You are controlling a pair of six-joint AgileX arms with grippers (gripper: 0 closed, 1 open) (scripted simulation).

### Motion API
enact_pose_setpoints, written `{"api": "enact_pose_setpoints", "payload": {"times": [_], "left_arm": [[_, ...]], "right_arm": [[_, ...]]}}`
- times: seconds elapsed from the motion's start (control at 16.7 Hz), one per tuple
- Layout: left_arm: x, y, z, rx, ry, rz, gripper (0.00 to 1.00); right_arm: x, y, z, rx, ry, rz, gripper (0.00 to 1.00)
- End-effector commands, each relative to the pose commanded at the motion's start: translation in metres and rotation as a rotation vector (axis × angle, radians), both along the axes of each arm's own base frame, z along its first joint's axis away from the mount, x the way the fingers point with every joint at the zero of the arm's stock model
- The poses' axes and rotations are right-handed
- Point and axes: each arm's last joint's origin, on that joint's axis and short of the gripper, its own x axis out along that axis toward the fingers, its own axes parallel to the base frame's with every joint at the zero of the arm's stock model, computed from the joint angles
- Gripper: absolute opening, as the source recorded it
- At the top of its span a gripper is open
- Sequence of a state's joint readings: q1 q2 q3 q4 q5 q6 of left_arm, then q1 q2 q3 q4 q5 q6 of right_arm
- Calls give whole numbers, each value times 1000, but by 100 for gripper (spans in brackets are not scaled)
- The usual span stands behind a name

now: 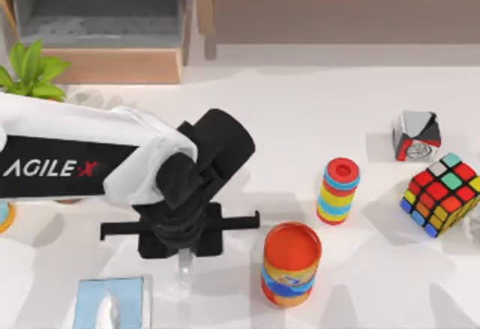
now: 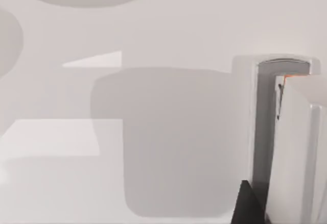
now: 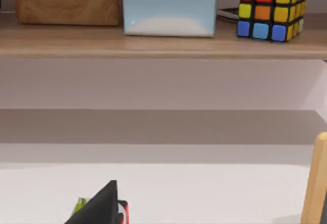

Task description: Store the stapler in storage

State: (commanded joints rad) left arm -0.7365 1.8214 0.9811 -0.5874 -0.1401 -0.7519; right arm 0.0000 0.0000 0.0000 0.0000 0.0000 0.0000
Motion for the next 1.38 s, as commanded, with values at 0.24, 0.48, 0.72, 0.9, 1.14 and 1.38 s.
{"api": "enact_pose_setpoints", "payload": {"times": [0.24,0.48,0.72,0.9,1.14,1.38], "left_arm": [[4,4,5,19,-6,15,0],[4,4,27,9,-13,17,0],[0,0,30,-1,-1,0,0],[4,1,31,-3,-8,2,0],[41,11,70,-69,-133,8,0],[100,54,130,-96,-320,37,0]], "right_arm": [[0,0,0,0,0,0,100],[0,0,0,0,0,0,100],[0,0,0,0,0,0,100],[0,0,0,0,0,0,100],[0,0,0,0,0,0,100],[0,0,0,0,0,0,100]]}}
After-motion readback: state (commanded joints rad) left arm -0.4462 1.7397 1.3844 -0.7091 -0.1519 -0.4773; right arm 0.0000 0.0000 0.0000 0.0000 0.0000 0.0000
